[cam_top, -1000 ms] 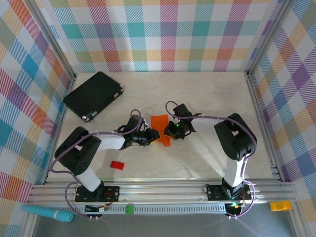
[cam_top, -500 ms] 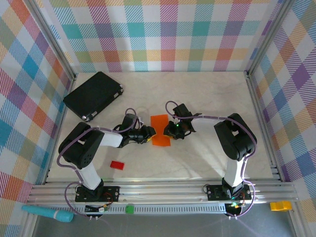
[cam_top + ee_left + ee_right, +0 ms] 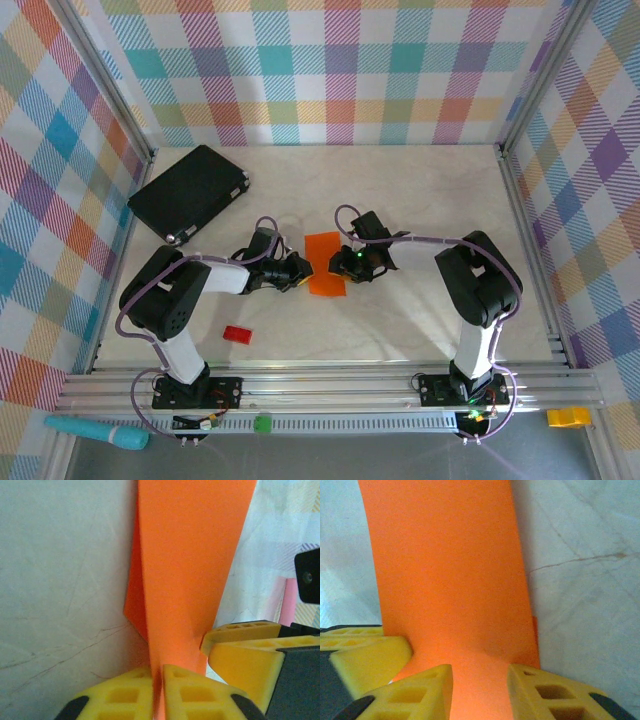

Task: Fold a paper plane with a square sheet of paper (pick it up from the middle)

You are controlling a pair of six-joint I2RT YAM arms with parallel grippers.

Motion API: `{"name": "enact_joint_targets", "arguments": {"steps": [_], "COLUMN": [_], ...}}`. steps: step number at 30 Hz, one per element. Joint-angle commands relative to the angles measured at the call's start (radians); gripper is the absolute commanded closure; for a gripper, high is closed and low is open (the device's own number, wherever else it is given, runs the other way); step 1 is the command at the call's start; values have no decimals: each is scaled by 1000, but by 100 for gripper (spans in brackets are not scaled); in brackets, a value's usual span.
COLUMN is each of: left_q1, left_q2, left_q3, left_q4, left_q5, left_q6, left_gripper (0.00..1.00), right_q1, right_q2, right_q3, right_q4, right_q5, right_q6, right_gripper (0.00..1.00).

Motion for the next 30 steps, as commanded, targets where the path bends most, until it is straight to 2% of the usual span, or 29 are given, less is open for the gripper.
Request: {"name": "enact_joint_targets", "arguments": {"steps": [1, 3, 7, 11, 14, 20, 30], "left_q1": [12, 12, 12, 12, 11, 8, 6], "left_q2": [10, 1, -23, -49, -71, -81, -64], "left_q3": [24, 24, 26, 18, 13, 6, 20], "left_q4": [-26, -32, -57, -41, -31, 14, 8], "left_q5": [9, 9, -3, 0, -6, -6, -16], "left_q6": [14, 11, 3, -41, -78, -170, -244], "left_gripper": [99, 100, 100, 100, 100, 100, 100], "right_q1": [-5, -5, -13, -33, -38, -36, -3], "right_q2": [-16, -62, -160, -225, -251, -321, -337], "right_q3": [-36, -37, -38, -45, -41, -107, -202], "right_q4": [-45, -17, -3, 25, 27, 152, 318], "right_q5": [30, 17, 69, 80, 109, 156, 17], "right_q6": [-51, -90, -174, -277, -355, -513, -768], "right_gripper": [56, 45, 26, 1, 1, 1, 2]}}
